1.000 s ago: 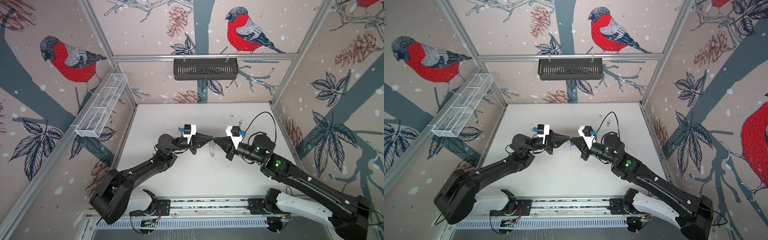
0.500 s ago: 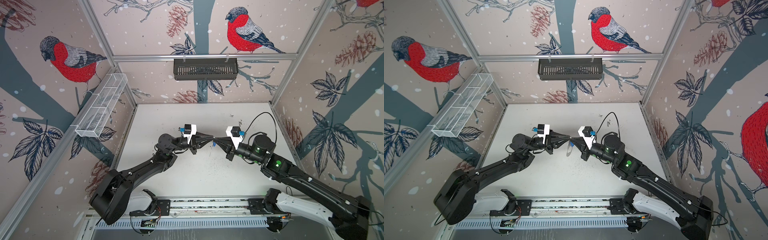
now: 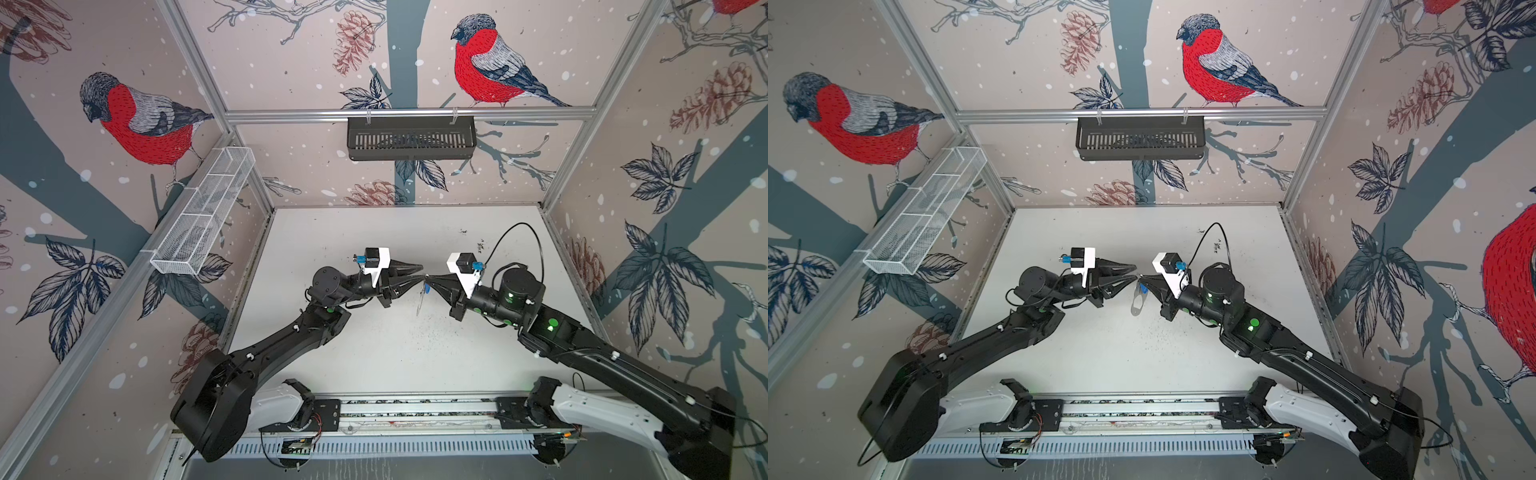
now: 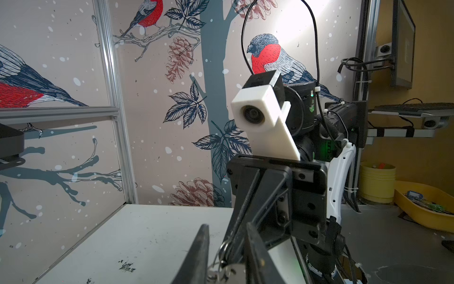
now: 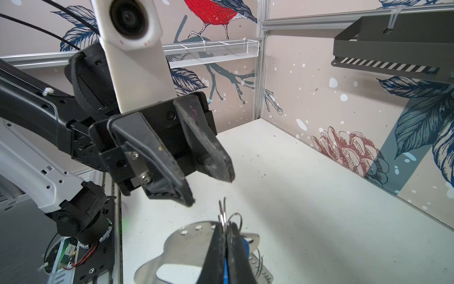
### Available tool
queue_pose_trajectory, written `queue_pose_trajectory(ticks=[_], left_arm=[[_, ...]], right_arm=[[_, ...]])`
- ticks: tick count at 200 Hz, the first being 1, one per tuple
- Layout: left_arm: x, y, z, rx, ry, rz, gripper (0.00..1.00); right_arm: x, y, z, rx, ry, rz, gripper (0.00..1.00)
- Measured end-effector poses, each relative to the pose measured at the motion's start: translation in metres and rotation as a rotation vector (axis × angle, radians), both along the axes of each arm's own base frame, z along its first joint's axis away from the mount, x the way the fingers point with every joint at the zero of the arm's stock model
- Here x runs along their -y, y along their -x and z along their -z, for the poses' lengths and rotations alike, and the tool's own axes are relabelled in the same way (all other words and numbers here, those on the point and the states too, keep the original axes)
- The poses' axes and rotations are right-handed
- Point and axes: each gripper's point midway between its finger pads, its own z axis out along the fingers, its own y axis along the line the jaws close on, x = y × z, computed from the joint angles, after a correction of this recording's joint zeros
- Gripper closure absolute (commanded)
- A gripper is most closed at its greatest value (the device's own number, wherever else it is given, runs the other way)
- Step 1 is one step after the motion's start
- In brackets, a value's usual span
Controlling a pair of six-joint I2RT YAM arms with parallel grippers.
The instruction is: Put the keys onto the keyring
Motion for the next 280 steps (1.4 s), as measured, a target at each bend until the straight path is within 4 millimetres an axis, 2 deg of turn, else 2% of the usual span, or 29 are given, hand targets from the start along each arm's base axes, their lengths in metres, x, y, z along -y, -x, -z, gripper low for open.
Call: queue_pose_trajectory(ticks=[52,82,120,165,212,280], left_arm=[[-0.013,-0.018,-0.026,0.011,-0.069,-0.195,0.68],[-0.026,-0.034,-0.029,-0.025,-0.153,-0.347,0.67],[-0.039,-0.042,-0.011,-0.076,-0.287,-0.444,0.67],[-0.04,-0.042,0.007,-0.097,-0.397,-0.442,0.66],[-0.035,-0.044,0.03,-0.123,-0.485,-0.411,0.66],[-0.034,-0.045,0.04,-0.144,-0.514,-0.394,0.66]], right_arm=[[-0.004,-0.016,-0.001,0.016,0.109,0.03,1.0],[-0.007,-0.027,0.0,0.029,0.197,0.029,1.0],[-0.014,-0.047,0.002,0.03,0.315,-0.017,1.0],[-0.029,-0.066,0.037,-0.055,0.474,-0.121,1.0],[-0.042,-0.061,0.058,-0.104,0.545,-0.24,1.0],[-0.042,-0.046,0.057,-0.111,0.519,-0.344,1.0]])
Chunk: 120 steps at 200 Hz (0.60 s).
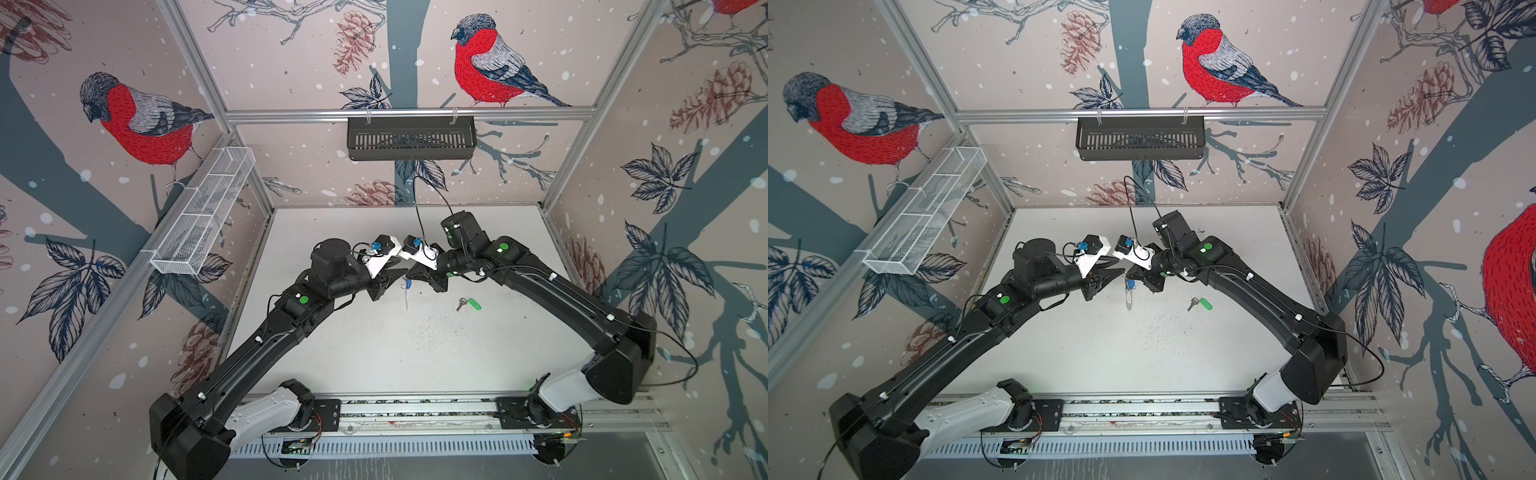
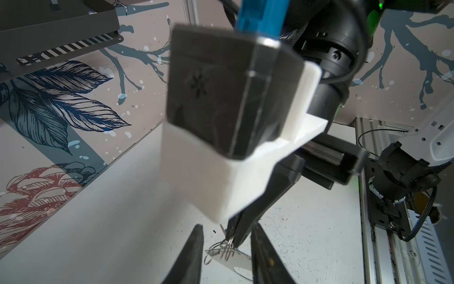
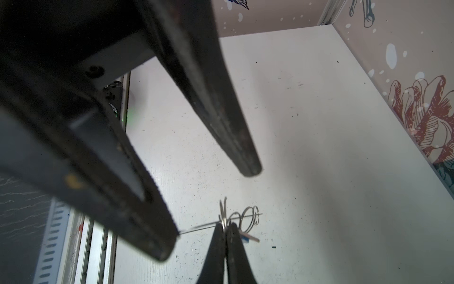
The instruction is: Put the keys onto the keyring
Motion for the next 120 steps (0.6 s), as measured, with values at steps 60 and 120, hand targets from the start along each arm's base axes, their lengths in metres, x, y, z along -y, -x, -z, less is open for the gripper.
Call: queue_pose_trajectory(ticks=[60,120], left_arm=[[0.004,0.001,0.009,-0.039,-0.005,0.037,0.67],[0.008,0.009,0.013,-0.069,-0.001,0.092,0.72]], right_arm=[[0.004,0.011,-0.012,0.013,-0.047,-0.039,1.0],[0.004,0.013,-0.016,0.016,-0.067,-0.051,1.0]])
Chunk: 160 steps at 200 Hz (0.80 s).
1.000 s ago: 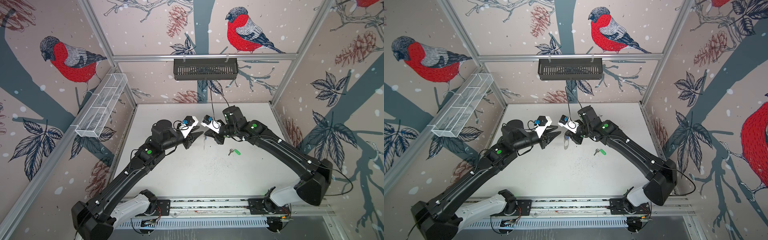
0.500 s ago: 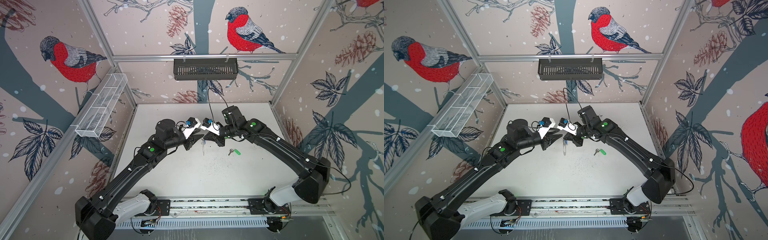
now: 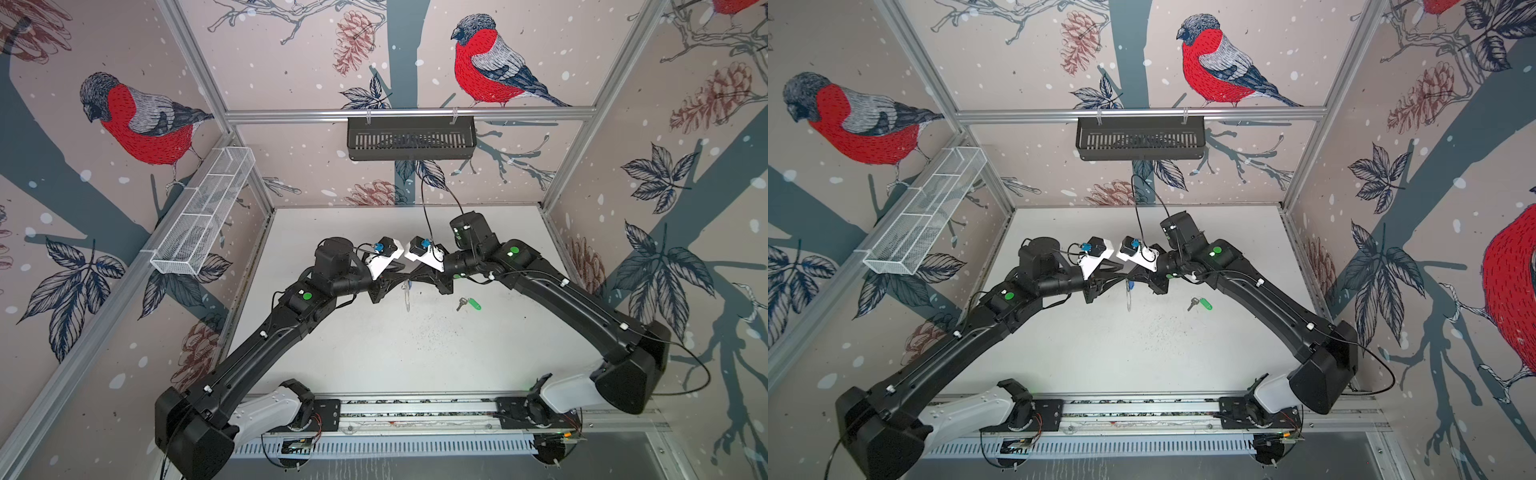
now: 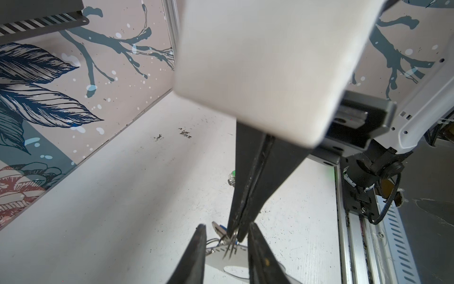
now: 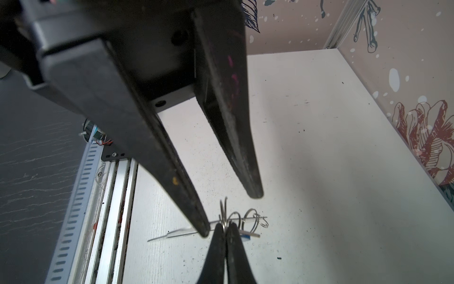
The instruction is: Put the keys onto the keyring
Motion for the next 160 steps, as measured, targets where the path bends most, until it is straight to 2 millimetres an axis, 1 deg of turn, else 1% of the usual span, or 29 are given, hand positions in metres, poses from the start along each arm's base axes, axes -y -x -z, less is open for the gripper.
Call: queue_pose_trajectory(ticks=[50,91,120,160], left_arm=[[0.0032,0.0006,0.0046,-0.018,-0.002,0.02,0.76],[0.0048,0.0032,0.0028,-0.017,0.007,0.039,0.81],[0.0053,0.0043,0.0024,-0.018,0.01,0.045,0.86],[0.006,0.005,0.0003,-0.012,0.017,0.053,0.9]], right_arm=[[0.0008,0.0015,-0.003,0.002,-0.008,-0.004,1.0],[0.0004,0.0015,-0.0024,0.003,-0.011,-0.005,1.0],[0.0006,0.002,-0.0028,0.003,-0.012,-0.006,1.0],[0.0021,0.0038,-0.0058,0.01,-0.018,-0.007,1.0]])
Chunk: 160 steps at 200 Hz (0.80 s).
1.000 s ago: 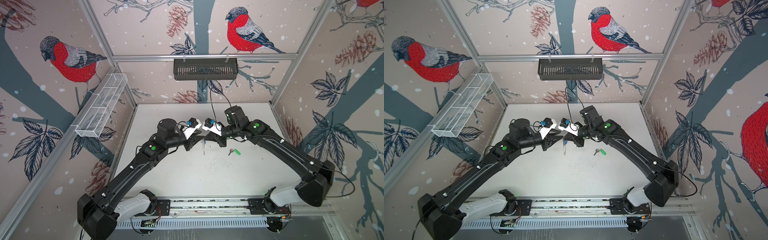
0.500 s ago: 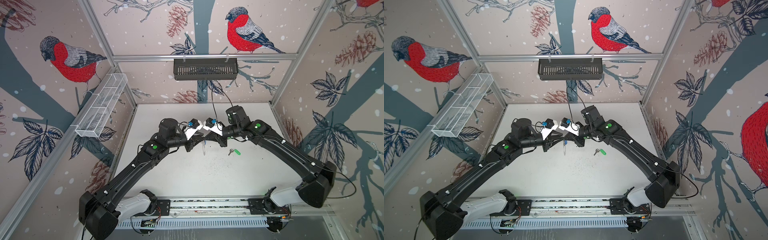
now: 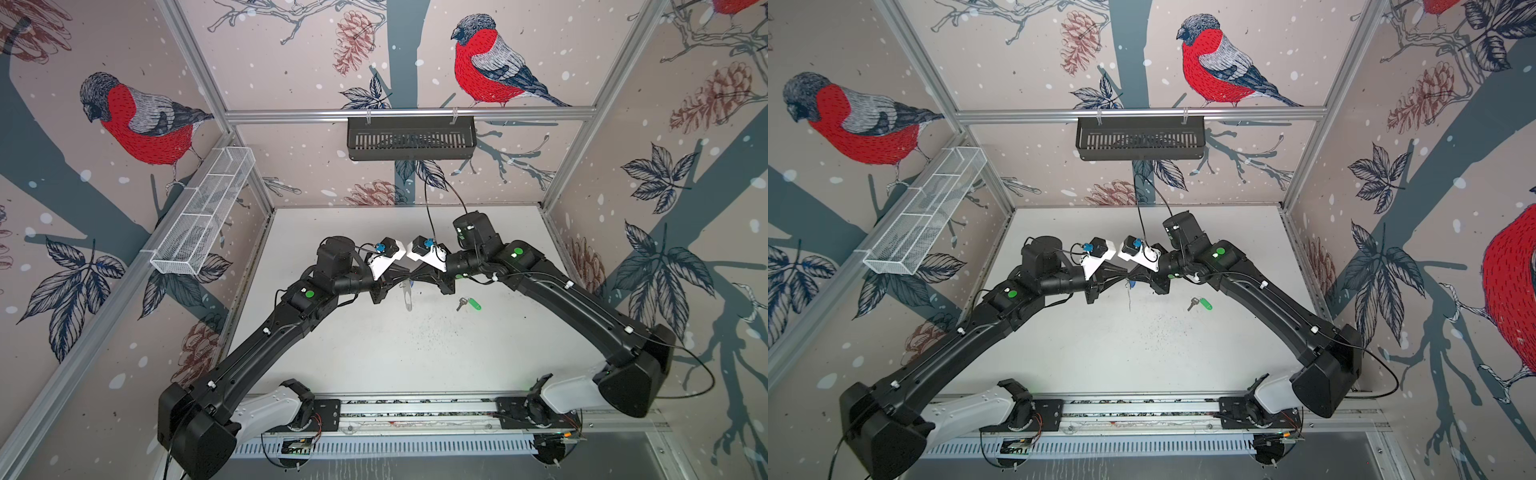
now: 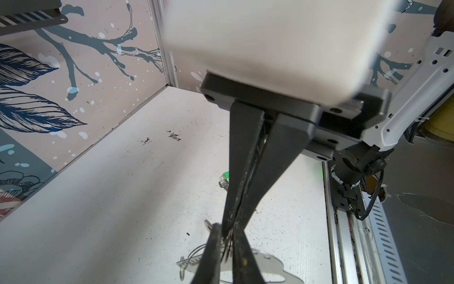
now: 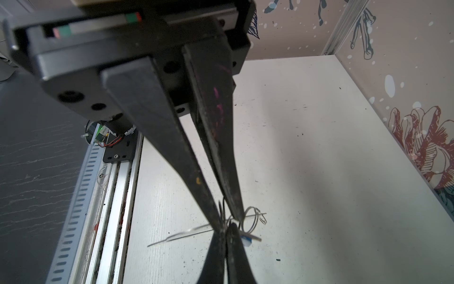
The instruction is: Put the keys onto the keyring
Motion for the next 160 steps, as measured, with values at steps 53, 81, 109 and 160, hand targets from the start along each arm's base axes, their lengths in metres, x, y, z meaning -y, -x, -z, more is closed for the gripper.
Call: queue_pose_trajectory(ticks=[53,81,109,160], left_arm=[[0.001,0.002,-0.002,0.015,0.003,0.019,1.0],[0.002,0.003,-0.003,0.019,0.009,0.027,1.0],[0.001,0.004,-0.007,0.04,0.033,0.023,1.0],[-0.003,-0.002,-0.004,0.057,0.114,-0.042,1.0]], right_arm=[[0.002,0.001,-0.003,0.007,-0.005,0.002,1.0],[0.003,0.002,-0.004,0.01,-0.007,0.002,1.0],[0.003,0.0,-0.008,0.018,-0.026,0.013,0.9],[0.009,-0.007,-0.025,0.037,-0.098,0.084,0.69]])
